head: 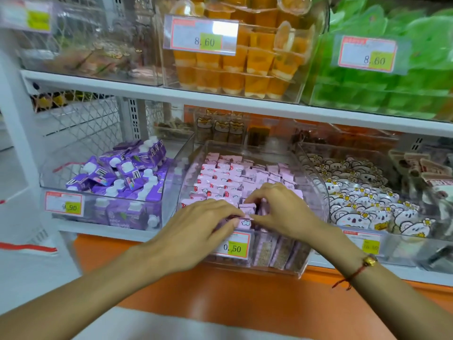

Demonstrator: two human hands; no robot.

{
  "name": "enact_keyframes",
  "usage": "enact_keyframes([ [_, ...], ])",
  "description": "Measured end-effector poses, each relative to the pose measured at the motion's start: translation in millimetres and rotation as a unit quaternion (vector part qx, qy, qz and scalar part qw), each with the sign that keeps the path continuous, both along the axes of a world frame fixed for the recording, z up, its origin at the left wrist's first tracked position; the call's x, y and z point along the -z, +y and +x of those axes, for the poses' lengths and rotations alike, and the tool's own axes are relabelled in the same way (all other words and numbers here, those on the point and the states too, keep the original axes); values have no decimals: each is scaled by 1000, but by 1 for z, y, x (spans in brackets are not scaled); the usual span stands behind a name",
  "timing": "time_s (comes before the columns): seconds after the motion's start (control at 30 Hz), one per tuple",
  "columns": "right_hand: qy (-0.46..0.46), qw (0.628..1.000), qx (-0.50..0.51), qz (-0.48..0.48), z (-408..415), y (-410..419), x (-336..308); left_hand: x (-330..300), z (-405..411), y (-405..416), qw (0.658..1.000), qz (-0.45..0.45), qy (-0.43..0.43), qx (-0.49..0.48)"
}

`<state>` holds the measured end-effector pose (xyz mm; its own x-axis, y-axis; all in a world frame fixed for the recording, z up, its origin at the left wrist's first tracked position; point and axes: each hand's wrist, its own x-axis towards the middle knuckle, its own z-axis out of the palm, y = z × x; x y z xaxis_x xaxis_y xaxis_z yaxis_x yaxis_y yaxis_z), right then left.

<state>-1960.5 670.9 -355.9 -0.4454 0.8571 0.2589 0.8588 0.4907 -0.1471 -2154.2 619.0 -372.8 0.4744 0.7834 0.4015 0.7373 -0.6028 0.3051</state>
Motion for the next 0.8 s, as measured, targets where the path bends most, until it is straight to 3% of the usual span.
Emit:
enact_keyframes([
  [0.17,15,1000,-15,12,1,1,4,5,-3,-2,999,-7,13,34],
  [0.33,258,964,-2,66,6,-17,-9,5,6,-2,998,8,47,27],
  [0.4,380,920,14,92,7,-27,-15,2,8,-3,999,12,22,21],
  [0.47,511,856,36,72,8,-35,-20,-2,8,-6,997,13,-75,-1],
  [0.53,629,774,61,-27,8,-40,-23,-6,8,-8,978,4,-207,-28],
  [0.6,695,700,67,-150,6,-44,-22,-9,8,-10,964,2,-266,-30],
  [0.67,709,668,59,-217,3,-47,-20,-12,7,-11,969,20,-247,-15],
  [0.8,709,656,40,-256,-2,-50,-18,-16,6,-12,968,25,-249,-6],
])
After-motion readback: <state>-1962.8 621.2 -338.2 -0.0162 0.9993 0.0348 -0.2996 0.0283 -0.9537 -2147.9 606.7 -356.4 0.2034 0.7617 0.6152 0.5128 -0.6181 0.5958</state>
